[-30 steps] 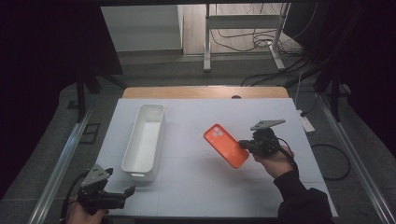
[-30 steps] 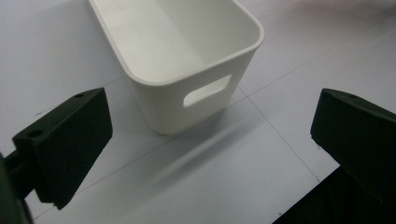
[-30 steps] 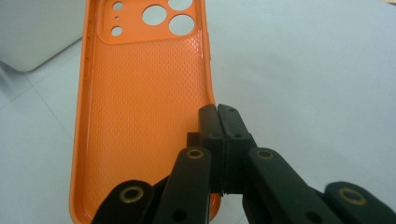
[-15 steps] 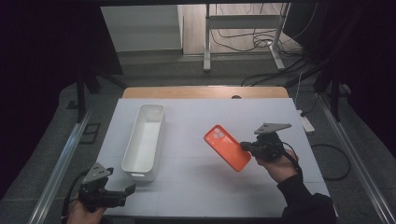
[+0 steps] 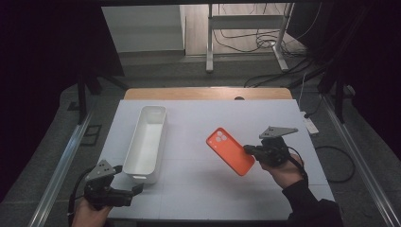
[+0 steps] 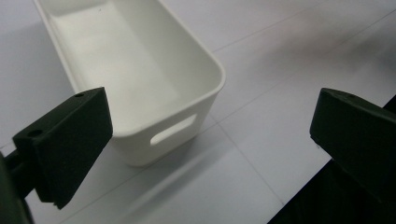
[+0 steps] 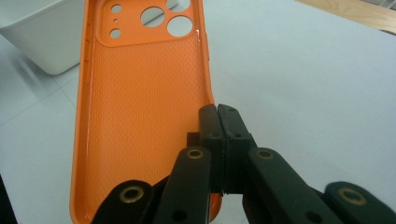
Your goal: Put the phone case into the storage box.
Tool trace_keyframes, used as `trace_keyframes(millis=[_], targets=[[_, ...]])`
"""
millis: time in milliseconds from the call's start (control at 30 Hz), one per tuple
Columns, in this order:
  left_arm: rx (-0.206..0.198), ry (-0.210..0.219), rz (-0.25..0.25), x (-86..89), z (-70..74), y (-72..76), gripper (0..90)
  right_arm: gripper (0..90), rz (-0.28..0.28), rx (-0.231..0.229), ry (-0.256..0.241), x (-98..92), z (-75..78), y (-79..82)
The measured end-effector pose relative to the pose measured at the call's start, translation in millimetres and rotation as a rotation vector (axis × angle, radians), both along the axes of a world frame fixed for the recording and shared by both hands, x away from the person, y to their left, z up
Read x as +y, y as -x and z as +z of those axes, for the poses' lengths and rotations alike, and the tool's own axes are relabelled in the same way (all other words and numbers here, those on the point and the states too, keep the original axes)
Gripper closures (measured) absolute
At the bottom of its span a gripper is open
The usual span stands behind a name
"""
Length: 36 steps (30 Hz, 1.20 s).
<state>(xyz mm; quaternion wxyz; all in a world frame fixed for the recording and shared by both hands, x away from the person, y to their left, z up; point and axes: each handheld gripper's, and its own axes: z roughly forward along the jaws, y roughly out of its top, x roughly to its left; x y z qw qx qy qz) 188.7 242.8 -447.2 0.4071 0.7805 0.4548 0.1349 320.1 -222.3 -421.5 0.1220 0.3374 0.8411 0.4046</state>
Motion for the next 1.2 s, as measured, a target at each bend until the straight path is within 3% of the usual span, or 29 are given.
trace_keyframes(millis=[233,667,967,1200], targets=[[-0.011,0.046,-0.031,-6.1,9.0,-8.9,0.0,88.8,-0.001,-0.007,-0.008,-2.0,1.4,2.6],[0.024,0.095,-0.073,-19.1,13.8,-33.2,0.0,88.8,-0.003,-0.011,-0.012,-2.9,2.9,6.0],[0.019,0.068,-0.121,-36.7,17.1,-47.9,0.0,88.8,-0.01,-0.019,-0.011,-4.1,3.4,5.7],[0.026,0.077,-0.149,-48.4,18.3,-59.0,0.0,88.8,-0.024,-0.026,-0.011,-4.6,4.4,5.6]])
